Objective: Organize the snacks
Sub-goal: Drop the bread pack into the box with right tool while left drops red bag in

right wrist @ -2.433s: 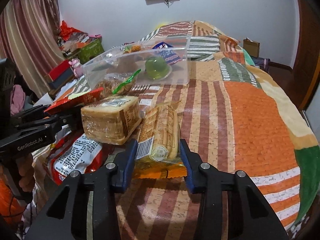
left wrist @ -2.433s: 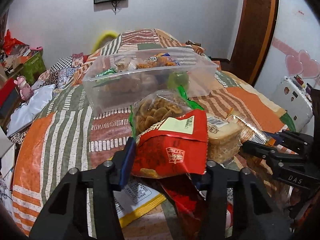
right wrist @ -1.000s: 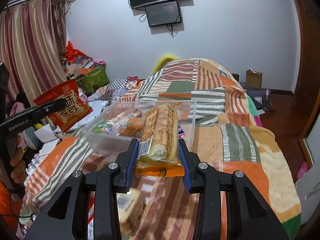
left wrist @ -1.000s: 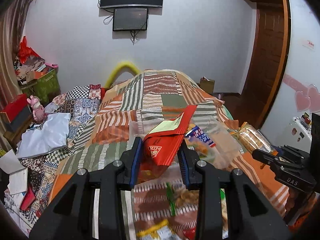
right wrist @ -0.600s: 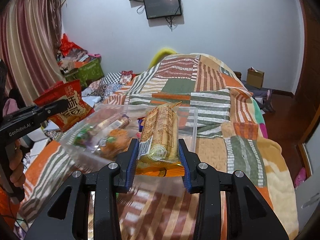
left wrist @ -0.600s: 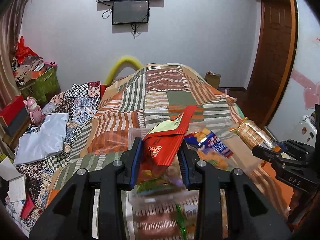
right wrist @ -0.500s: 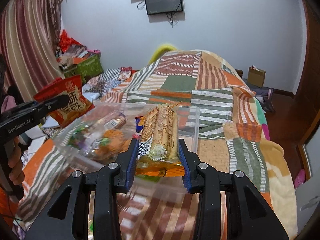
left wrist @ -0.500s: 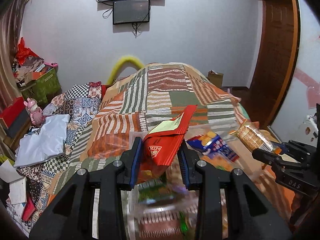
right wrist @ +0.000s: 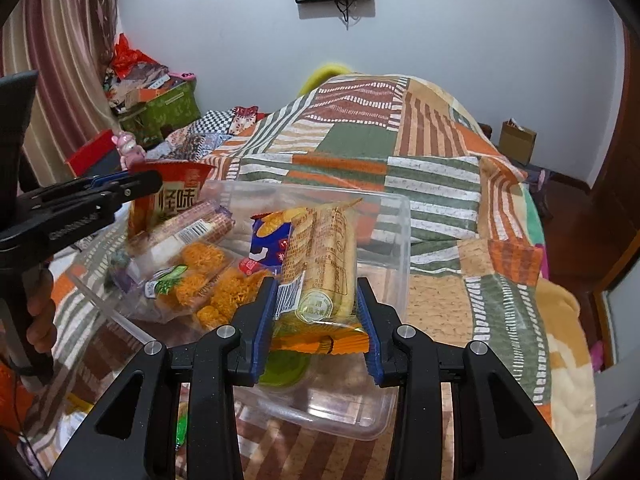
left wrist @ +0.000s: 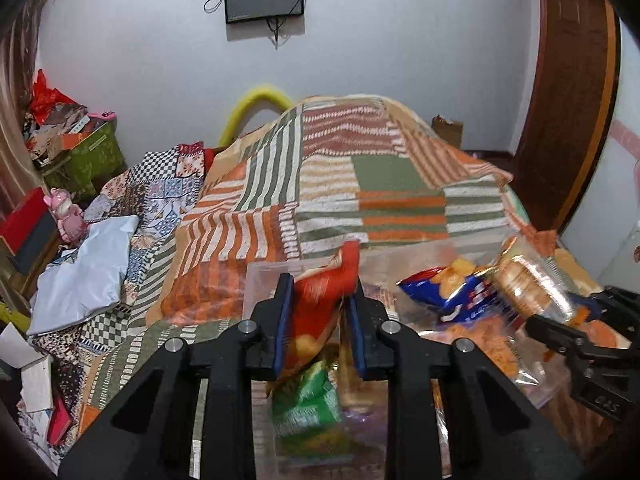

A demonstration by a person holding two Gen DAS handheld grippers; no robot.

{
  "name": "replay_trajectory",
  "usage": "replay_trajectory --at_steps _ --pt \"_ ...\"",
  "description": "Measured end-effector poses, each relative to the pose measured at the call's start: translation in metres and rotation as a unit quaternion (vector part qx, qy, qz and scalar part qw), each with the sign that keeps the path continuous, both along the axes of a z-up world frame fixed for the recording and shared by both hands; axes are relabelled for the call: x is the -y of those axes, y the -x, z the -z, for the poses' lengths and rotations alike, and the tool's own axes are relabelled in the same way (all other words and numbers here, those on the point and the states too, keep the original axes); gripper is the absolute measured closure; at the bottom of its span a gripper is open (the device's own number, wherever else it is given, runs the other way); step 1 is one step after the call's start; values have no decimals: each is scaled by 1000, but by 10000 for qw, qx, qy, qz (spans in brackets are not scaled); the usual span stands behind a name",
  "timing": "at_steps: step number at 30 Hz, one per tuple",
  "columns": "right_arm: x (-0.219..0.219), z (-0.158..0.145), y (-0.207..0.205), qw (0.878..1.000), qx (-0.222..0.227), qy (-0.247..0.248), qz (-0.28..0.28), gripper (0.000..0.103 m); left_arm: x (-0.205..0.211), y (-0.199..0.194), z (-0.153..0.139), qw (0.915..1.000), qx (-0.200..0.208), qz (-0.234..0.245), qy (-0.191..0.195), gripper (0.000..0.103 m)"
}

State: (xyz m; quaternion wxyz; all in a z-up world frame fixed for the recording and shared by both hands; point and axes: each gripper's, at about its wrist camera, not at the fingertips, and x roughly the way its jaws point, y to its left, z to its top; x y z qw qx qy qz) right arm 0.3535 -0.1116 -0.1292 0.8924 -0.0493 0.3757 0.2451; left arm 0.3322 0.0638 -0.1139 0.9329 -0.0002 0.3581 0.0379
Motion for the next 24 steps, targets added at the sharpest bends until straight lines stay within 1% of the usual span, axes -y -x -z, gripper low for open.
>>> replay_trajectory --at_steps 3,8,9,11,13,16,17,19,20,24 --pt "-4 0 1 9999 40 125 -32 65 1 2 4 10000 -83 50 -23 78" --pt "-3 -2 5 9998 58 208 -19 65 3 11 -1 9999 -120 84 44 78" --pt "-2 -3 6 9998 71 212 -3 63 3 14 -3 9998 -129 116 88 78" --pt "0 -7 9 9997 106 200 27 54 4 18 -6 9996 -147 169 197 77" --pt "4 -14 15 9997 201 149 60 51 4 27 -10 9991 -159 216 314 76" --pt "7 -24 25 9995 294 103 46 51 7 42 -16 9987 -131 282 404 75" --pt "8 -26 28 9994 328 96 34 50 8 46 -18 9987 -115 297 406 74" --pt "9 -32 36 9991 401 95 25 49 10 58 -23 9987 -58 308 392 64" --pt "10 -35 40 9990 444 93 15 47 12 65 -26 9988 -18 307 383 61" --pt "11 -44 61 9982 596 52 -12 43 16 88 -35 9986 45 360 373 57"
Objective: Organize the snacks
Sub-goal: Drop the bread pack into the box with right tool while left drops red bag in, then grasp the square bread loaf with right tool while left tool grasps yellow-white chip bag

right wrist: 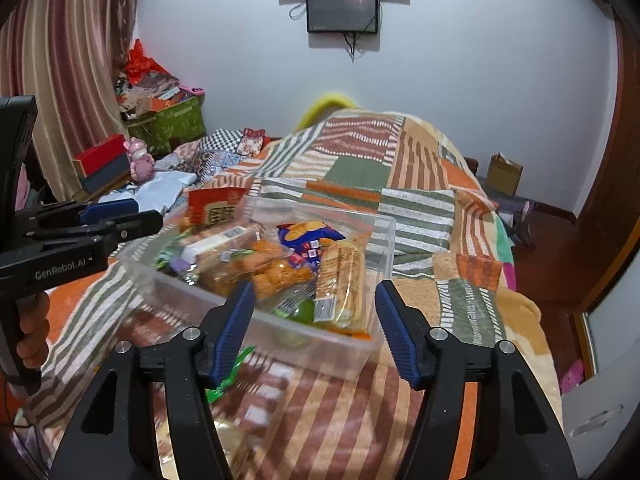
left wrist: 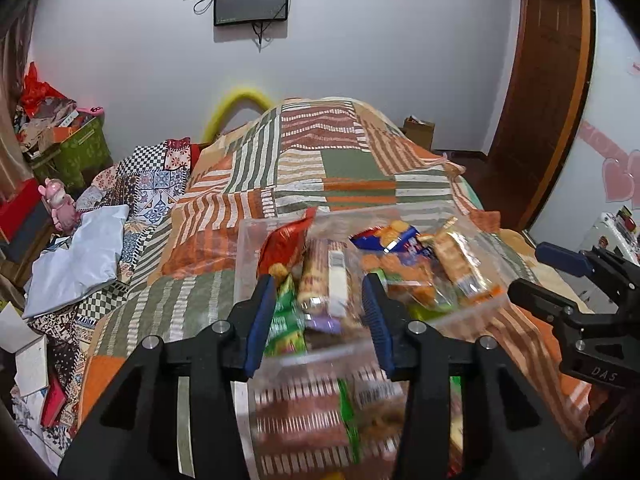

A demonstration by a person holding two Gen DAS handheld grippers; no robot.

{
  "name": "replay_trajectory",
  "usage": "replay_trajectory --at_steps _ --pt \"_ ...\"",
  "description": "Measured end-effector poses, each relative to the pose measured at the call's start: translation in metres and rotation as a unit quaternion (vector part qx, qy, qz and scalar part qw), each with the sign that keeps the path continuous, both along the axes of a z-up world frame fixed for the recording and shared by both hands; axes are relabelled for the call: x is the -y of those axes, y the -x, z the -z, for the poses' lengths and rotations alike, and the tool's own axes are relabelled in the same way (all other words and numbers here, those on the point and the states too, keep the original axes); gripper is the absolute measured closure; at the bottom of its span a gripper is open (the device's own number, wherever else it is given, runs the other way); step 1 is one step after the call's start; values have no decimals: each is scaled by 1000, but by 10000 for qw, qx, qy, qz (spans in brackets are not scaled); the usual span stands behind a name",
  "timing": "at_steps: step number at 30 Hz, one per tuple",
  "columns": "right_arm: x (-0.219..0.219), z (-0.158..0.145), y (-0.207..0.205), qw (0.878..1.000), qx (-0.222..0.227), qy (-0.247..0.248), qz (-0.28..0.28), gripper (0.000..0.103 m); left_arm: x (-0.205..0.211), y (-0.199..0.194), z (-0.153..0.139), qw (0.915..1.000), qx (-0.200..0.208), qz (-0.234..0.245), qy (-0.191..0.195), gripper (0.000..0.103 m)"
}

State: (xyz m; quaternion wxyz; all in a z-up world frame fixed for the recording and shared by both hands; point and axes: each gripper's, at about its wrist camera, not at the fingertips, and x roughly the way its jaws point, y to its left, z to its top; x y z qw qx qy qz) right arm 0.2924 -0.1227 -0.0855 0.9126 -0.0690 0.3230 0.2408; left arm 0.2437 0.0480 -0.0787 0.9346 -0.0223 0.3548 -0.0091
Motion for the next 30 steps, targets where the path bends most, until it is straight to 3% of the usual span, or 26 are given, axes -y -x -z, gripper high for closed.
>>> replay_trajectory --at_steps 7,13,30 --pt "2 -5 28 9999 62 -101 -22 37 6 44 -8 9999 77 71 0 38" --pt "2 0 50 9997 -29 -245 -54 34 5 75 -1 9999 -26 43 96 33" --pt "-24 57 84 9966 -696 -199 -395 34 -9 110 68 9950 -946 -110 300 31"
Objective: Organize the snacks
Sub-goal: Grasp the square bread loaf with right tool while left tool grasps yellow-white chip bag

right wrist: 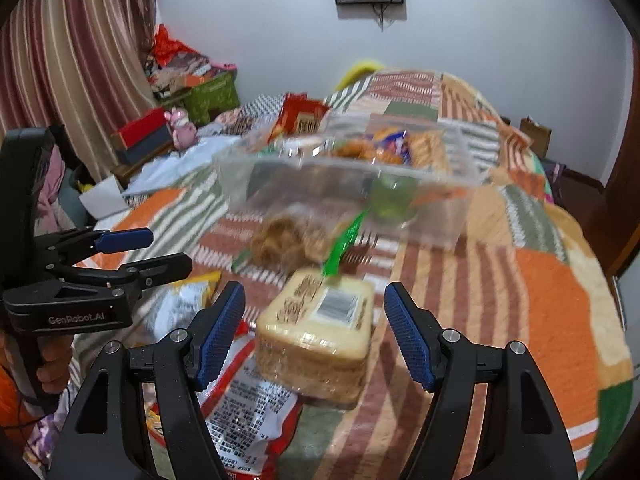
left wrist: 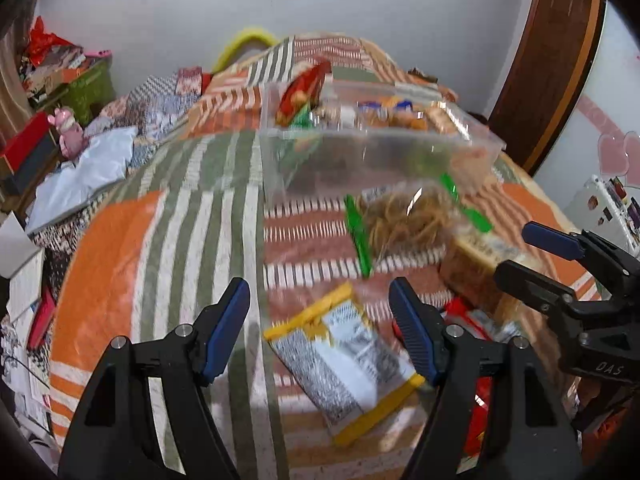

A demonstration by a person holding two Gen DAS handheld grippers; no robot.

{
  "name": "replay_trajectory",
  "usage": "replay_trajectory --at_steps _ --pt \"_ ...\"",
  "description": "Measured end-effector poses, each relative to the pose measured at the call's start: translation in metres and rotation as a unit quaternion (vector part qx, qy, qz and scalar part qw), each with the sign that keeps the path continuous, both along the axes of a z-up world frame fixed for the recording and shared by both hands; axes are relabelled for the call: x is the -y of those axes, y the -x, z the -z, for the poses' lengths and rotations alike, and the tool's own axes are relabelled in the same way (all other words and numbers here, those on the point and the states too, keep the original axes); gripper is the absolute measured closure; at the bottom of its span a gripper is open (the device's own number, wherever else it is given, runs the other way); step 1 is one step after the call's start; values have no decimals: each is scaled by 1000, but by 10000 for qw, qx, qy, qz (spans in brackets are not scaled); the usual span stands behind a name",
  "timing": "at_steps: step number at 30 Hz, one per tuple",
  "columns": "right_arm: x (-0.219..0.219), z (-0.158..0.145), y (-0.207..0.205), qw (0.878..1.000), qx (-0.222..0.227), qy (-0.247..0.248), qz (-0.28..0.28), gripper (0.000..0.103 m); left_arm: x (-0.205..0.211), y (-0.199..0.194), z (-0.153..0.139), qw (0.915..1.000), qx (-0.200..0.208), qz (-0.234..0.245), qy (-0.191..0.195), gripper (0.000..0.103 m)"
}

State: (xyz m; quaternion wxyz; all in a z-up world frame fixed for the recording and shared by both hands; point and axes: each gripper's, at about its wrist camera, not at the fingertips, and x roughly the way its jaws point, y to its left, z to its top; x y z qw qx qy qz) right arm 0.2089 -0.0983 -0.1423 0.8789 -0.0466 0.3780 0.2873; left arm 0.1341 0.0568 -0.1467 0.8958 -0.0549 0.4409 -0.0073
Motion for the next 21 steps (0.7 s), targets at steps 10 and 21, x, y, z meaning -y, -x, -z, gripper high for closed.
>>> replay_trajectory --at_steps 10,21 --pt "10 19 -4 9986 -427 -296 96 40 4 8 29 9989 -419 -21 190 31" --pt "17 16 4 9984 -344 -443 35 45 13 18 39 9986 -469 -12 234 28"
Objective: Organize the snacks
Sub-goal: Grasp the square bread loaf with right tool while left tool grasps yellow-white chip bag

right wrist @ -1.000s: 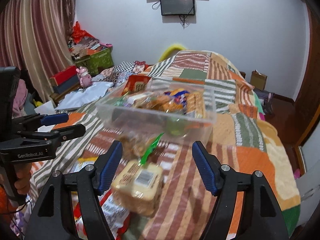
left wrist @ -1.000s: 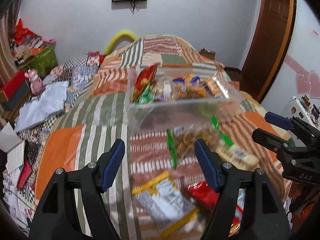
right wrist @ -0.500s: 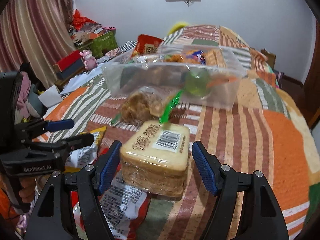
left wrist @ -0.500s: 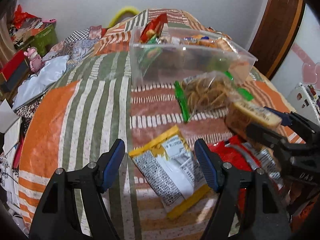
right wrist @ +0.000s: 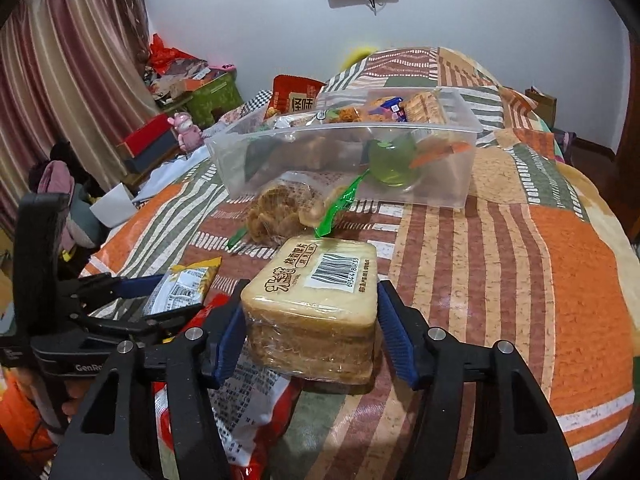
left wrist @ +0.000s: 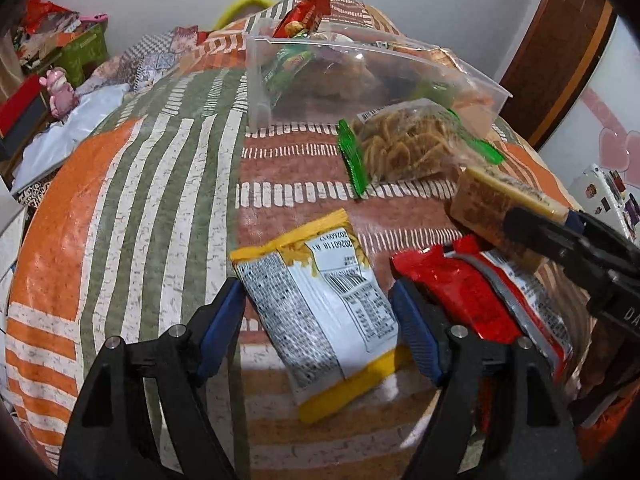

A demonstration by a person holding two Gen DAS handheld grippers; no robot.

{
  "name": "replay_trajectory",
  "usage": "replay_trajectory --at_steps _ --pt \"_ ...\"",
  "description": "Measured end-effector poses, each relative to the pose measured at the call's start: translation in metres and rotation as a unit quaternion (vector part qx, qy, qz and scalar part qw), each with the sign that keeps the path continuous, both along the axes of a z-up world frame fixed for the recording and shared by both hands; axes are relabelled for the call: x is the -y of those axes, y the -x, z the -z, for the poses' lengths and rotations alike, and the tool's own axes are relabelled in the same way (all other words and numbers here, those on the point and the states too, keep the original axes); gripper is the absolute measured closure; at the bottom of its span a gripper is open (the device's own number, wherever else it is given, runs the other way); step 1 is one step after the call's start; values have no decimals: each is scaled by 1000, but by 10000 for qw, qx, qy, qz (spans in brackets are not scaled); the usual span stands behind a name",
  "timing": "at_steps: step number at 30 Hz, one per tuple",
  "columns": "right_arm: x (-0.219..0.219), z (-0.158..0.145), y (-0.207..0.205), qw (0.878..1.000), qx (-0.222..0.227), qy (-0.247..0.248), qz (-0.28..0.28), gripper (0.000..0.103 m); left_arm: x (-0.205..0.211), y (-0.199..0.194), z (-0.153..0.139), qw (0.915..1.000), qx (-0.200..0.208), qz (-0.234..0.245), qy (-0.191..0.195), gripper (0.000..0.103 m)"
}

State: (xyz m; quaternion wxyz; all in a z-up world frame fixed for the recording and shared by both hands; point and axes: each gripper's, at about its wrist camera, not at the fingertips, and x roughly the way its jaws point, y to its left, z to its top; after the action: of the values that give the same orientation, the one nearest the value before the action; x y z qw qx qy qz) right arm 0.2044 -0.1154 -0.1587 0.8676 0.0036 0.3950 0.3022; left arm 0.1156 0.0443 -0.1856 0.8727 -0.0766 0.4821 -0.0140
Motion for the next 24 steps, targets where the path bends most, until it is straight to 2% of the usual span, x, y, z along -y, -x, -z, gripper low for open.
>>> replay_trajectory --at_steps 5,9,11,12,13,19,24 --pt "6 -3 5 10000 79 -39 13 46 2 5 2 10000 75 -24 4 29" --pt "11 -7 10 9999 153 -59 33 47 -1 8 0 9999 129 -19 14 38" --pt "15 -11 13 9998 180 -94 24 48 -2 10 -2 9998 143 69 85 46" --pt "17 -12 14 9997 200 -107 32 48 -2 10 -3 9998 144 114 105 53" --pt "18 -13 14 9997 213 -120 39 48 -3 11 -5 9997 151 151 115 55" --pt "27 -24 18 9991 350 -221 84 49 -7 15 -14 9994 288 134 110 56" --pt "32 -35 16 9982 482 -334 124 49 -10 13 -36 9982 578 84 128 56"
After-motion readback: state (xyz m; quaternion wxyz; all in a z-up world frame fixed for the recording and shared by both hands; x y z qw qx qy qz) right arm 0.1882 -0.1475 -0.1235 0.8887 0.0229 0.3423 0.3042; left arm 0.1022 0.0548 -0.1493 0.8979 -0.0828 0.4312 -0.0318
